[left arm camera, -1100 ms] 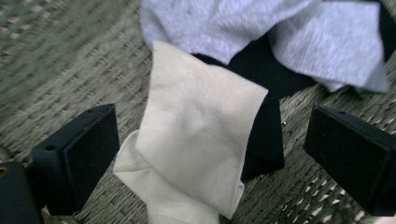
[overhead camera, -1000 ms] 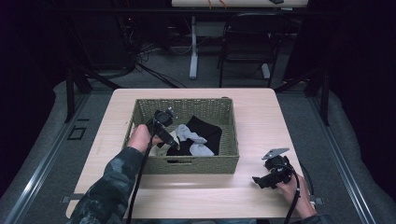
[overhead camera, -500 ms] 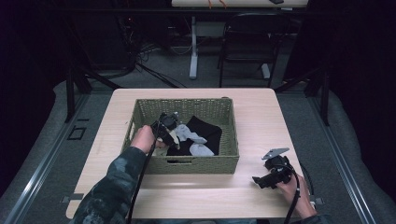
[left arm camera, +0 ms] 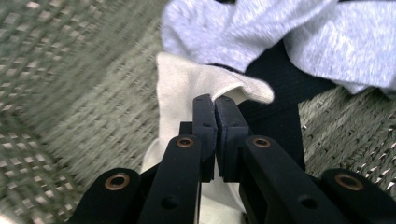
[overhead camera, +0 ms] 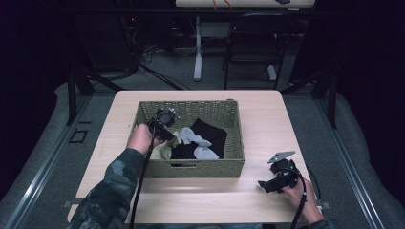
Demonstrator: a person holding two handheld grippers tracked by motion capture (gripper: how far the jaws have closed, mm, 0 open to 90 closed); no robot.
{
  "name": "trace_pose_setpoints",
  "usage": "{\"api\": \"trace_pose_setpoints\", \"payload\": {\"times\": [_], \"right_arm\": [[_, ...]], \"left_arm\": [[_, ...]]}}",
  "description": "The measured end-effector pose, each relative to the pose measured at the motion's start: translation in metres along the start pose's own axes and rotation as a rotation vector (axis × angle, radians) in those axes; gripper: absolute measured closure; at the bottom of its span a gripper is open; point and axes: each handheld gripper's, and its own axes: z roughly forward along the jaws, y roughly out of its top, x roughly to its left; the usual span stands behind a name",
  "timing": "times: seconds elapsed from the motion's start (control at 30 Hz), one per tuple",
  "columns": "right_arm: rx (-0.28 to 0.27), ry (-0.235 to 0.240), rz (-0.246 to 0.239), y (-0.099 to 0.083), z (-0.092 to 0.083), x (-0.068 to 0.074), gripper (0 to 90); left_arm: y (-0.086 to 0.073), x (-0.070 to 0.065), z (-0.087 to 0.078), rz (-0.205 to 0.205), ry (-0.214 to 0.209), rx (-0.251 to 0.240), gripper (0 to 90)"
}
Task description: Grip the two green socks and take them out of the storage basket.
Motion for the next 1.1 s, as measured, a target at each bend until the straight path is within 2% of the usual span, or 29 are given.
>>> {"api": "trace_pose_setpoints", "payload": {"times": [0.33, 0.6, 1.1], "right_arm": [[-0.004, 0.01, 0.011, 0.0, 0.001, 0.001, 2.0], [-0.004, 0.008, 0.01, 0.0, 0.001, 0.001, 2.0], [0.001, 0.002, 0.006, 0.0, 0.0, 0.001, 2.0]], "left_arm": [[0.0, 0.005, -0.031, -0.006, 0.019, -0.038, 87.8], [0.0, 0.009, -0.045, -0.012, 0.016, -0.05, 87.4], [-0.002, 0.016, -0.079, -0.017, 0.052, -0.086, 87.5]]}}
